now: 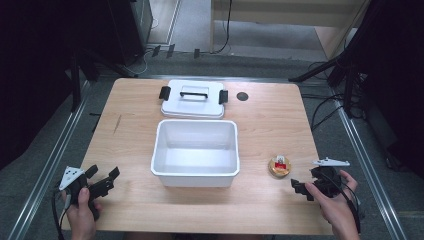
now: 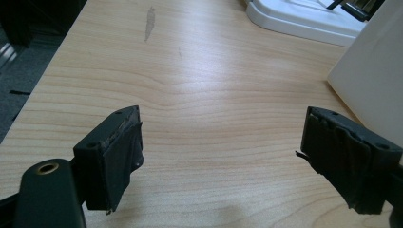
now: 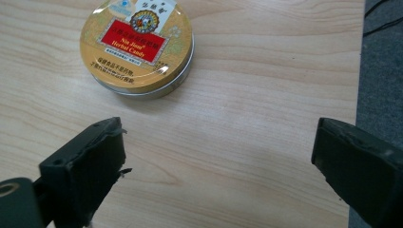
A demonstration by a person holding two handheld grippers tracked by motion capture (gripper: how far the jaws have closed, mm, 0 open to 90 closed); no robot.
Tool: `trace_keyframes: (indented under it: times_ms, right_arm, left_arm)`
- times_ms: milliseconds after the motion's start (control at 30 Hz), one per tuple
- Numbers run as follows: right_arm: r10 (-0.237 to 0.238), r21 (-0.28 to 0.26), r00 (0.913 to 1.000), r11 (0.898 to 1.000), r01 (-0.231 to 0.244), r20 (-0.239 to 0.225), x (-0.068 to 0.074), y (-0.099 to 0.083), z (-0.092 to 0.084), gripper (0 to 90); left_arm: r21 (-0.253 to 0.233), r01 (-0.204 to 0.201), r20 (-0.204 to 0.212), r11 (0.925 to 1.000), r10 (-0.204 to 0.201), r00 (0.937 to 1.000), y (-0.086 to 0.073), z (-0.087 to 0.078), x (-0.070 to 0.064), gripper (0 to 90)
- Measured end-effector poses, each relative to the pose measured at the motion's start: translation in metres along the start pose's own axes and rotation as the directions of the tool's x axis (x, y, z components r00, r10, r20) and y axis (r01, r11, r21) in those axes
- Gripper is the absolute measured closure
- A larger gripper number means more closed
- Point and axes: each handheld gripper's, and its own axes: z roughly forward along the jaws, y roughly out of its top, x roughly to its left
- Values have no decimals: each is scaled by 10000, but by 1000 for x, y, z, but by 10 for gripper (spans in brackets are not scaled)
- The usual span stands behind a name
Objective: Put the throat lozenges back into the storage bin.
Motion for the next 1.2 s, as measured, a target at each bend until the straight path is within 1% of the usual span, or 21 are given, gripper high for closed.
trace_keyframes:
  times_ms: [100,167,267,333,400,467,533,633,700,767,900,1000,1100,1167,1200]
  right_arm:
    - [-366,815,9993,9960,368,-41,3,9,3,0]
    - [-518,1369,9987,9893,507,41,5,15,5,0]
    - [-752,1989,9972,9773,734,14,8,23,9,0]
    - [-1018,2363,9948,9664,1013,-102,11,28,13,0]
    - [-1237,2741,9923,9542,1202,-46,17,34,17,0]
    - [-1456,3014,9892,9427,1429,-136,21,39,21,0]
    - [-1554,3264,9878,9334,1492,-73,26,44,24,0]
    - [-1745,3675,9846,9151,1660,-104,33,52,31,0]
    - [-1863,3860,9824,9054,1768,-129,37,57,34,0]
    - [-1838,3969,9827,9006,1771,-214,41,62,36,0]
    - [-1782,4207,9837,8910,1708,-221,46,73,41,0]
    - [-1712,4340,9851,8865,1607,-149,49,79,45,0]
    - [-1554,4407,9877,8856,1466,-165,52,85,50,0]
    - [-1513,4496,9884,8820,1413,-139,53,88,53,0]
    - [-1409,4528,9900,8820,1306,-110,54,90,55,0]
  left_arm:
    - [-4,1,12,10000,-1,10000,0,0,0,140]
    - [-1,-4,14,10000,4,10000,0,0,0,140]
    - [-6,4,15,10000,-4,10000,0,0,0,140]
    - [1,6,14,10000,-6,10000,0,0,0,140]
    - [1,9,20,10000,-9,10000,0,0,0,140]
    - [2,5,21,10000,-5,10000,0,0,0,140]
    - [5,6,26,10000,-6,10000,0,0,0,140]
    - [14,-3,35,10000,3,10000,0,0,0,140]
    - [29,-7,37,10000,7,10000,0,0,0,140]
    - [31,-12,48,10000,12,10000,0,0,0,140]
    - [43,-22,51,10000,21,10000,0,0,0,140]
    - [45,-22,58,10000,22,10000,0,0,1,140]
    - [37,-13,58,10000,13,10000,0,1,0,140]
    - [38,-16,62,10000,16,10000,0,1,0,140]
    - [42,-11,63,10000,11,10000,0,1,0,140]
